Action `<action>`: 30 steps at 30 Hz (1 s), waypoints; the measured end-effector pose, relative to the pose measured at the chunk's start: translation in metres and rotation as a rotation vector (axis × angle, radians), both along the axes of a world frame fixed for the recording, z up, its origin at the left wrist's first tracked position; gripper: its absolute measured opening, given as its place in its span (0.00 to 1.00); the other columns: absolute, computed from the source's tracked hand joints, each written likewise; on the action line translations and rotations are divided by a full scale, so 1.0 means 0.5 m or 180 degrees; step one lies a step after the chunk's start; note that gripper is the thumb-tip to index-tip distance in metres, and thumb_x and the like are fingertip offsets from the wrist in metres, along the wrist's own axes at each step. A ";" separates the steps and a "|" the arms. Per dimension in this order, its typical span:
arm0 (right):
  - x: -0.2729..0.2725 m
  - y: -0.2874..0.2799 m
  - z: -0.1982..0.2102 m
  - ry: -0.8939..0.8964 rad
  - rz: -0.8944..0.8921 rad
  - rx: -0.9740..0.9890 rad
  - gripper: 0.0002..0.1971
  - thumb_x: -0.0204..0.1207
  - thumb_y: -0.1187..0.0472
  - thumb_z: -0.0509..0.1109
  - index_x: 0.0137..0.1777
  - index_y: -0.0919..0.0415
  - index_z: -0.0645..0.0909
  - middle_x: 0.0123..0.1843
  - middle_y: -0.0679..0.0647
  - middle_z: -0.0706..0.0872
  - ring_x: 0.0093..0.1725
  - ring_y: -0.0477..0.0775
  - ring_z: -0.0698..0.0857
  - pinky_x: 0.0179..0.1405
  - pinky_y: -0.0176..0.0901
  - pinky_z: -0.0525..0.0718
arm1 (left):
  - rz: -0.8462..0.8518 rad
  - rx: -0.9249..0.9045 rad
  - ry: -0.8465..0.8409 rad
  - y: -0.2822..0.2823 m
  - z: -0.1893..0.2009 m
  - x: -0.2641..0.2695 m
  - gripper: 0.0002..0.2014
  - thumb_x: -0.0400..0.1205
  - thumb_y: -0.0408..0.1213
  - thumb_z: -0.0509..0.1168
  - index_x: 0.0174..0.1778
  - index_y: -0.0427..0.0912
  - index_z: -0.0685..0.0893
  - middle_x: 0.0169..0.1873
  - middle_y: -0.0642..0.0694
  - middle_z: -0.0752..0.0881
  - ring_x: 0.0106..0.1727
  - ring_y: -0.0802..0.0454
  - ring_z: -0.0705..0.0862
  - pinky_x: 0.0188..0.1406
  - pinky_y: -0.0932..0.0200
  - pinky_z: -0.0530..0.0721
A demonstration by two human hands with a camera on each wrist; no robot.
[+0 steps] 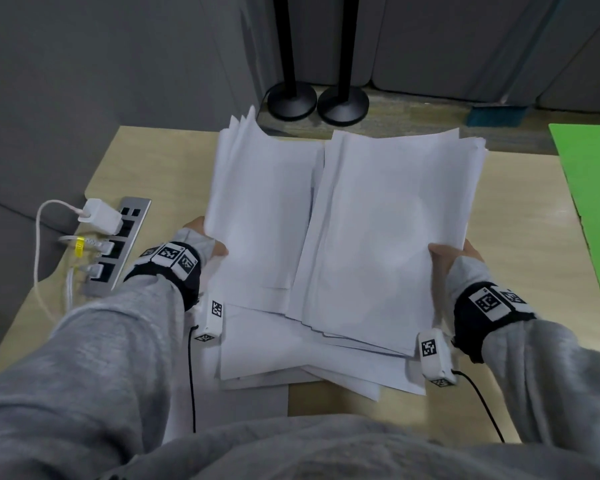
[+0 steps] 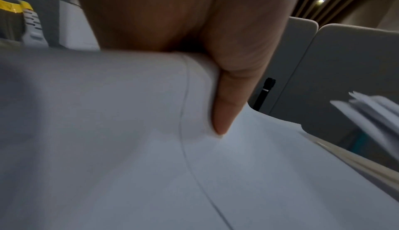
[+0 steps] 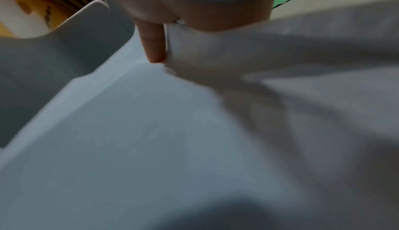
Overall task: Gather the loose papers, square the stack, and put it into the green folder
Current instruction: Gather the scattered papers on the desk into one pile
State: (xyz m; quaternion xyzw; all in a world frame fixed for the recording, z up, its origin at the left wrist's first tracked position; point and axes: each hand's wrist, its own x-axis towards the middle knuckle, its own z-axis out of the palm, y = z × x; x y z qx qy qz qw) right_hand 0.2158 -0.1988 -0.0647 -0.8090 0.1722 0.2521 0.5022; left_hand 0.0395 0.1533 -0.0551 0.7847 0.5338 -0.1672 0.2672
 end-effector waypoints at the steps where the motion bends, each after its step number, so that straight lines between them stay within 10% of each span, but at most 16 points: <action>1: 0.005 -0.006 -0.002 0.0023 -0.0068 0.0127 0.22 0.78 0.61 0.68 0.71 0.64 0.74 0.68 0.64 0.81 0.52 0.54 0.78 0.49 0.42 0.75 | -0.0101 -0.0023 -0.0019 -0.014 0.006 -0.006 0.30 0.69 0.31 0.77 0.66 0.34 0.76 0.59 0.37 0.83 0.61 0.37 0.82 0.58 0.51 0.79; 7: -0.012 0.008 0.031 0.0353 0.0078 0.0301 0.26 0.79 0.61 0.67 0.76 0.66 0.69 0.74 0.65 0.74 0.71 0.66 0.76 0.15 0.22 0.75 | -0.0749 -0.0133 -0.0170 -0.155 0.027 -0.041 0.19 0.69 0.41 0.69 0.55 0.48 0.73 0.45 0.45 0.84 0.42 0.45 0.83 0.39 0.58 0.79; 11: -0.072 0.022 0.025 -0.0153 0.0448 -0.0183 0.14 0.79 0.56 0.62 0.62 0.56 0.81 0.65 0.59 0.79 0.53 0.58 0.82 0.37 0.33 0.73 | -0.1087 -0.0272 -0.0129 -0.212 0.005 -0.046 0.24 0.79 0.60 0.56 0.71 0.59 0.65 0.67 0.47 0.77 0.64 0.41 0.80 0.60 0.61 0.76; 15: -0.113 0.027 0.008 -0.0142 0.0994 -0.0850 0.14 0.82 0.59 0.56 0.59 0.60 0.81 0.45 0.55 0.70 0.37 0.54 0.74 0.36 0.37 0.74 | -0.0936 -0.0511 0.0009 -0.249 -0.002 -0.031 0.39 0.71 0.76 0.42 0.78 0.63 0.59 0.79 0.48 0.67 0.76 0.40 0.70 0.76 0.57 0.64; 20: -0.091 0.015 0.014 0.0186 0.1122 -0.0851 0.17 0.82 0.69 0.57 0.70 0.62 0.73 0.52 0.53 0.77 0.50 0.53 0.74 0.47 0.31 0.84 | -0.1008 -0.0723 -0.0183 -0.262 0.012 -0.031 0.32 0.69 0.54 0.68 0.68 0.64 0.65 0.57 0.52 0.83 0.47 0.48 0.83 0.40 0.62 0.80; 22: -0.076 0.005 0.007 0.0145 0.1047 -0.0609 0.24 0.79 0.66 0.66 0.75 0.58 0.70 0.53 0.51 0.80 0.57 0.54 0.77 0.40 0.33 0.80 | -0.1016 -0.0717 -0.0363 -0.254 0.018 -0.033 0.32 0.66 0.57 0.66 0.65 0.74 0.61 0.59 0.58 0.83 0.53 0.50 0.84 0.49 0.62 0.78; 25: -0.060 -0.011 0.009 -0.0028 0.0813 -0.0722 0.21 0.74 0.57 0.71 0.64 0.36 0.76 0.68 0.56 0.76 0.60 0.61 0.79 0.56 0.44 0.79 | -0.0813 -0.1026 -0.0817 -0.234 0.019 -0.038 0.36 0.64 0.60 0.69 0.68 0.77 0.62 0.62 0.58 0.83 0.57 0.49 0.84 0.60 0.53 0.80; 30: -0.049 -0.019 -0.004 0.0309 0.0428 0.0171 0.55 0.45 0.34 0.83 0.73 0.52 0.67 0.65 0.57 0.83 0.61 0.64 0.84 0.68 0.60 0.78 | -0.0337 -0.1928 -0.1514 -0.215 0.021 -0.048 0.37 0.61 0.37 0.76 0.68 0.51 0.76 0.60 0.42 0.87 0.62 0.41 0.84 0.70 0.39 0.75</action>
